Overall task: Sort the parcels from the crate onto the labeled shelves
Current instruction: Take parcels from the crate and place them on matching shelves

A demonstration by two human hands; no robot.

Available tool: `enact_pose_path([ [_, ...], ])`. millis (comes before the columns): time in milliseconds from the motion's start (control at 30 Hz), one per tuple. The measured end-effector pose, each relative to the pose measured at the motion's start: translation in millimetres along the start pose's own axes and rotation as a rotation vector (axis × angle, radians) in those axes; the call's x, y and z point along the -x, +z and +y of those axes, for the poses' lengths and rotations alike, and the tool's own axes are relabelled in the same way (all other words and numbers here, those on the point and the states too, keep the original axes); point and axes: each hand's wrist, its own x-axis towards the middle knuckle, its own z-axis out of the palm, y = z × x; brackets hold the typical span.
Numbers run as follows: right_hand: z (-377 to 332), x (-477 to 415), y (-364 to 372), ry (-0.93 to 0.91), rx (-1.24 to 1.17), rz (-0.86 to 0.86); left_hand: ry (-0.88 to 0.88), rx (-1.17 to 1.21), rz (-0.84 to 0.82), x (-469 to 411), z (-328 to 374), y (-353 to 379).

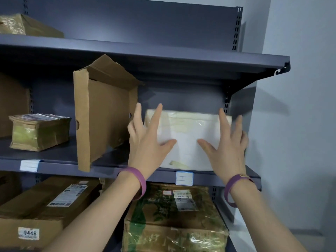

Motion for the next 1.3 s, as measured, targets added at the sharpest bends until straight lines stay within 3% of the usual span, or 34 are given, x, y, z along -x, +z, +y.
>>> enact_pose_path([
  [67,2.1,15.8,5.8,-0.166,0.192,0.090,0.156,-0.201,-0.002,15.8,-3.0,6.3],
  [167,5.5,32.1,18.9,-0.336,0.279,0.047,0.295,-0.335,-0.056,29.7,-10.7,18.7],
  [500,6.6,22.1,43.4,-0.348,0.439,-0.120,0.252,-0.368,-0.120,18.0,-21.1,38.3],
  [900,13.2,12.1,50.5,-0.345,0.341,-0.149,0.244,-0.338,-0.125,12.7,-27.5,45.9],
  [1300,3.1,76.2,19.5,-0.295,-0.015,-0.130,0.082,0.056,-0.089,101.9,-12.6,7.2],
])
